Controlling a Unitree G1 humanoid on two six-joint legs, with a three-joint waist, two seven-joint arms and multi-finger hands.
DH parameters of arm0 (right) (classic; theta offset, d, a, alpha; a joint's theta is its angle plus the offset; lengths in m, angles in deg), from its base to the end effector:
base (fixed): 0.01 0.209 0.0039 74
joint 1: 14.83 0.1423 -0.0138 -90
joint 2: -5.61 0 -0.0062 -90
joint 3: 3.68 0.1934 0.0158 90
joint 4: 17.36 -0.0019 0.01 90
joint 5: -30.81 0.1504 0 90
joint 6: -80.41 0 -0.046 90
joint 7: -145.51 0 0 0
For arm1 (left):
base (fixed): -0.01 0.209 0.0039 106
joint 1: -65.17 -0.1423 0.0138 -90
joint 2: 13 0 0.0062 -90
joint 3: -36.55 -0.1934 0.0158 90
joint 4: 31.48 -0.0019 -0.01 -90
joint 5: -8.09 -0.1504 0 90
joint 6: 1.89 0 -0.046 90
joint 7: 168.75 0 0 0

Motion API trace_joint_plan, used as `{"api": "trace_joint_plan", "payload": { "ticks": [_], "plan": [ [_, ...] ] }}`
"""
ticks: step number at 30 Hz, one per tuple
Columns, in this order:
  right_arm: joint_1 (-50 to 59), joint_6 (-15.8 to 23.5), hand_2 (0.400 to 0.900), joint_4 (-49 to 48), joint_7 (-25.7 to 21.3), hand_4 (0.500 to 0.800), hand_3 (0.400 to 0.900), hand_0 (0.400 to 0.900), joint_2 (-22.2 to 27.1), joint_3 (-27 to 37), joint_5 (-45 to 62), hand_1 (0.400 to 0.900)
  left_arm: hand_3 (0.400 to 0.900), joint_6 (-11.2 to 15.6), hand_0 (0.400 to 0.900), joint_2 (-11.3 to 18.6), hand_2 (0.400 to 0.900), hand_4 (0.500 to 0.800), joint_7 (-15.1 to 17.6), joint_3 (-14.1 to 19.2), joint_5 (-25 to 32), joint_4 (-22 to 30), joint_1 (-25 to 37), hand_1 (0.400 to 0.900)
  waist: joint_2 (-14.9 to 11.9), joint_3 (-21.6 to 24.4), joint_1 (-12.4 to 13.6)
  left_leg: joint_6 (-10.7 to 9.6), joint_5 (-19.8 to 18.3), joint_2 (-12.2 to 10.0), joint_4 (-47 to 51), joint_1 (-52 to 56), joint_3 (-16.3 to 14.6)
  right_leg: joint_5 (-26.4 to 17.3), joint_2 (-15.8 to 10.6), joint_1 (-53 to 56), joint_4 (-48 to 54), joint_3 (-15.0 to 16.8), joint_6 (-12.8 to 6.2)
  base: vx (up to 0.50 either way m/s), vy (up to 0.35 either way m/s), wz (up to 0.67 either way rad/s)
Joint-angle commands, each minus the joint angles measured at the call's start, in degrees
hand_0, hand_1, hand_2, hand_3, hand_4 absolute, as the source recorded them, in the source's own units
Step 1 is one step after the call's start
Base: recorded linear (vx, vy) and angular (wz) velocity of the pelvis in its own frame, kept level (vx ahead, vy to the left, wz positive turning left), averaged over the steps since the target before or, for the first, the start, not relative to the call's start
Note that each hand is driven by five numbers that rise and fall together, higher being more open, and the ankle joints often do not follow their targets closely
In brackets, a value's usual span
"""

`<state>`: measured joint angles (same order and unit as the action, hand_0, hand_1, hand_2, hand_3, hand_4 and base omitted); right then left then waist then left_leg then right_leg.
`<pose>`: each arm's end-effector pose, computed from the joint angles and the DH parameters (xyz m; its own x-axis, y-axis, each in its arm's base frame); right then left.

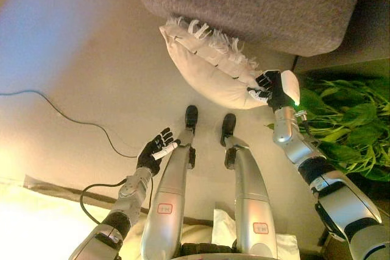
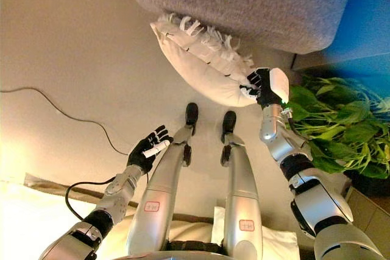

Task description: Pick up the pillow and put it on the sofa.

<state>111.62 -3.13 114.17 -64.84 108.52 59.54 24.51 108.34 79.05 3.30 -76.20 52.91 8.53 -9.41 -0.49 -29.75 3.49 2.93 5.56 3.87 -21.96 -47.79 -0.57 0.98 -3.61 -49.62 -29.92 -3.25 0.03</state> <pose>0.3250 -0.2001 0.0644 0.9610 -0.1434 0.2364 0.2712 0.6564 -0.7040 0.2290 0.1982 -0.0535 0.9492 -0.1044 -0.2968 0.0284 0.9680 -0.2495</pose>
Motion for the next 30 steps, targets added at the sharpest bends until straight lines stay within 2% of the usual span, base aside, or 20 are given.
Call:
{"api": "trace_joint_plan", "payload": {
  "ticks": [1, 4, 12, 15, 16, 22, 25, 30],
  "plan": [
    [-2.90, 5.98, 0.400, -10.21, -2.17, 0.500, 0.400, 0.400, 3.68, 2.36, -0.74, 0.400, 0.900, 1.67, 0.900, -1.95, 0.900, 0.800, -0.47, 2.38, -1.51, -0.80, -4.15, 0.900, 1.65, -0.04, -0.94, -2.04, -5.11, 1.21, 0.64, 8.61, 1.08, -0.78, 3.03, 9.83, 5.88, -2.68, -0.66, 0.01, -0.032, -0.07],
    [-5.23, 5.44, 0.400, -12.00, -1.29, 0.500, 0.400, 0.400, 1.96, 3.13, -1.94, 0.400, 0.900, 0.54, 0.900, -1.95, 0.900, 0.800, -1.01, 3.60, -3.27, -3.24, -3.79, 0.900, 0.72, 0.03, -0.89, -2.34, -5.47, 1.48, 2.79, 15.06, 1.21, -0.25, 2.64, 16.40, 7.74, -3.03, -0.92, 0.05, -0.033, -0.06],
    [-17.60, 5.40, 0.400, -19.78, 3.62, 0.500, 0.400, 0.400, 0.97, 6.31, -4.13, 0.400, 0.900, -4.27, 0.900, -2.43, 0.900, 0.800, -1.27, 6.55, -9.19, -7.45, -6.66, 0.900, -2.18, 9.41, -1.85, -2.47, -6.34, 0.38, 10.50, 29.68, 0.92, -0.33, 0.78, 31.04, 16.35, -2.80, -2.12, 0.14, -0.004, -0.06],
    [-20.75, 5.45, 0.400, -23.69, 6.54, 0.500, 0.400, 0.400, 2.23, 7.52, -5.21, 0.400, 0.900, -5.72, 0.900, -2.96, 0.900, 0.800, -0.64, 7.55, -11.07, -7.62, -8.03, 0.900, -2.99, 12.43, -2.54, -2.56, -6.51, -0.08, 12.88, 33.94, 0.30, -0.91, 0.56, 35.64, 19.54, -2.06, -2.54, 0.16, 0.030, -0.13],
    [-22.43, 5.49, 0.400, -25.72, 9.58, 0.500, 0.400, 0.400, 3.38, 8.52, -5.17, 0.400, 0.900, -6.42, 0.900, -3.39, 0.900, 0.800, -0.51, 8.27, -11.83, -8.44, -9.05, 0.900, -3.21, 14.73, -2.88, -2.59, -6.60, -0.35, 14.80, 36.87, 0.06, -1.14, 0.50, 38.62, 21.59, -1.54, -2.82, 0.21, 0.052, -0.18],
    [-25.56, 4.83, 0.400, -34.47, 19.04, 0.500, 0.400, 0.400, 7.76, 13.07, -4.60, 0.400, 0.900, -8.53, 0.900, -4.49, 0.900, 0.800, -0.60, 11.25, -15.21, -12.22, -11.85, 0.900, -4.02, 22.47, -3.80, -2.73, -6.84, -1.43, 19.79, 44.85, -1.13, -2.17, 0.75, 45.77, 26.37, -0.10, -3.52, 0.24, 0.034, -0.16],
    [-25.85, 3.32, 0.400, -38.15, 22.74, 0.500, 0.400, 0.400, 9.65, 15.77, -3.35, 0.400, 0.900, -9.05, 0.900, -5.00, 0.900, 0.800, -1.15, 12.03, -16.05, -12.85, -12.83, 0.900, -4.00, 24.63, -3.93, -2.81, -7.01, -1.78, 21.27, 47.22, -1.38, -2.21, 0.73, 47.84, 27.60, -0.12, -3.63, 0.15, 0.028, -0.04],
    [-24.14, 1.16, 0.400, -41.40, 25.46, 0.500, 0.400, 0.400, 12.27, 19.80, -0.70, 0.400, 0.900, -9.98, 0.900, -4.86, 0.900, 0.800, -1.98, 12.89, -17.05, -14.82, -13.54, 0.900, -3.85, 26.49, -3.76, -2.95, -7.04, -2.24, 22.70, 49.49, -1.40, -1.70, 0.58, 50.08, 28.11, -0.69, -3.67, 0.12, 0.014, 0.00]
  ]
}}
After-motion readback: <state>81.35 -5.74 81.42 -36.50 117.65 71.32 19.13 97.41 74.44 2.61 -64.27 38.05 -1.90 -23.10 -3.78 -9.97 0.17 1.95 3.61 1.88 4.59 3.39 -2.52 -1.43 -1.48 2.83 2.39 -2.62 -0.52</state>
